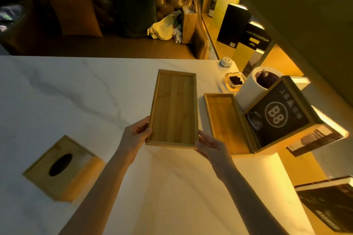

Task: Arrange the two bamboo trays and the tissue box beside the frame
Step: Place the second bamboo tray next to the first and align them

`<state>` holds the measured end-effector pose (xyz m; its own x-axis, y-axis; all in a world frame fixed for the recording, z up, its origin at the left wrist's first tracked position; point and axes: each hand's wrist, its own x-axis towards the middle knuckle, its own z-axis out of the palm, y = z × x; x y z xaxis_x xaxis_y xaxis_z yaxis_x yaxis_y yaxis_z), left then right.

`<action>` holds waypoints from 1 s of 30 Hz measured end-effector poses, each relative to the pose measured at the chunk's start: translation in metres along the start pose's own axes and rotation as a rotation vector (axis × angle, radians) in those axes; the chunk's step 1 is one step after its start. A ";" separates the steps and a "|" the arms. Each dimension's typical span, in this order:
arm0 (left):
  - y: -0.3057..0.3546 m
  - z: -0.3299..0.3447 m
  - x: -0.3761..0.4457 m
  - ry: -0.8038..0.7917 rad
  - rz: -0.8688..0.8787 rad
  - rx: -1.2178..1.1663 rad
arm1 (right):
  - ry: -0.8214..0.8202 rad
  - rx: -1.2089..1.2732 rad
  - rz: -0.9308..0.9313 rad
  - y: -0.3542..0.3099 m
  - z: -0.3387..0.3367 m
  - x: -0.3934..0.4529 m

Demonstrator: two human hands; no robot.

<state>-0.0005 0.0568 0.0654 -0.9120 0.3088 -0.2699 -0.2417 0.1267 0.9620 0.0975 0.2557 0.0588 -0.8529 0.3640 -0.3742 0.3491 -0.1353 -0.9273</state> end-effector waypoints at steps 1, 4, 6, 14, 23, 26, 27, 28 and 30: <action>-0.002 0.007 0.000 -0.006 0.002 0.012 | 0.013 0.004 0.010 0.003 -0.006 0.000; -0.007 0.025 0.003 -0.001 -0.014 0.074 | 0.033 0.012 0.045 0.010 -0.021 0.002; -0.011 0.035 0.005 0.007 -0.037 0.094 | 0.041 0.014 0.079 0.015 -0.029 0.006; -0.028 0.056 0.017 0.035 -0.126 0.107 | 0.020 0.000 0.155 0.031 -0.046 0.025; -0.041 0.061 0.034 0.036 -0.182 0.104 | 0.017 -0.019 0.202 0.039 -0.048 0.042; -0.045 0.059 0.038 0.038 -0.203 0.104 | 0.020 -0.014 0.217 0.040 -0.047 0.044; -0.046 0.059 0.039 0.033 -0.209 0.107 | 0.025 -0.018 0.216 0.041 -0.047 0.044; -0.048 0.060 0.041 0.028 -0.215 0.111 | 0.031 -0.025 0.212 0.042 -0.046 0.044; -0.051 0.061 0.044 0.024 -0.222 0.122 | 0.045 -0.041 0.203 0.045 -0.045 0.044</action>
<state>-0.0078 0.1209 0.0019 -0.8491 0.2387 -0.4712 -0.3964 0.3017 0.8671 0.0932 0.3074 0.0012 -0.7459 0.3738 -0.5512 0.5279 -0.1728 -0.8315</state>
